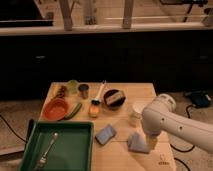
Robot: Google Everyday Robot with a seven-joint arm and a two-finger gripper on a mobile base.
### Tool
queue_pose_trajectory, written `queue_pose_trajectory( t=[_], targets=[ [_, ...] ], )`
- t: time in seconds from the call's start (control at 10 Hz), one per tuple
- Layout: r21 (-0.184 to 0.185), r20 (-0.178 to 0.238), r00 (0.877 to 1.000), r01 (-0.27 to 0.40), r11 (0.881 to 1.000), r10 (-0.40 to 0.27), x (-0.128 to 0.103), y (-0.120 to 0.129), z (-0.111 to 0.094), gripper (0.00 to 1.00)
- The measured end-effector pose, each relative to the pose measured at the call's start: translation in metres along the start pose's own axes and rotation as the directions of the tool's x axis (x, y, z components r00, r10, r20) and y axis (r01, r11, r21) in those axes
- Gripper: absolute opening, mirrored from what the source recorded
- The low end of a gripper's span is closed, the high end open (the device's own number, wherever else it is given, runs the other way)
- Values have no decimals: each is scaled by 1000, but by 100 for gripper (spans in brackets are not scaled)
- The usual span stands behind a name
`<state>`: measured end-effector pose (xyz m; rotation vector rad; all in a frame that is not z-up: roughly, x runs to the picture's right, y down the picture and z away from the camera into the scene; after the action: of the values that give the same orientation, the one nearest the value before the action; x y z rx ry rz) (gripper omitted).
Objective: Wipe tray with towel
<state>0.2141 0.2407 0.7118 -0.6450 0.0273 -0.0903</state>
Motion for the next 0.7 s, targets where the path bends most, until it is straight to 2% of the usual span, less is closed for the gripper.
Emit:
queue_pose_trajectory(
  t=[0.7],
  targets=[
    [-31, 46, 999, -20, 999, 21, -10, 8, 38, 80]
  ],
)
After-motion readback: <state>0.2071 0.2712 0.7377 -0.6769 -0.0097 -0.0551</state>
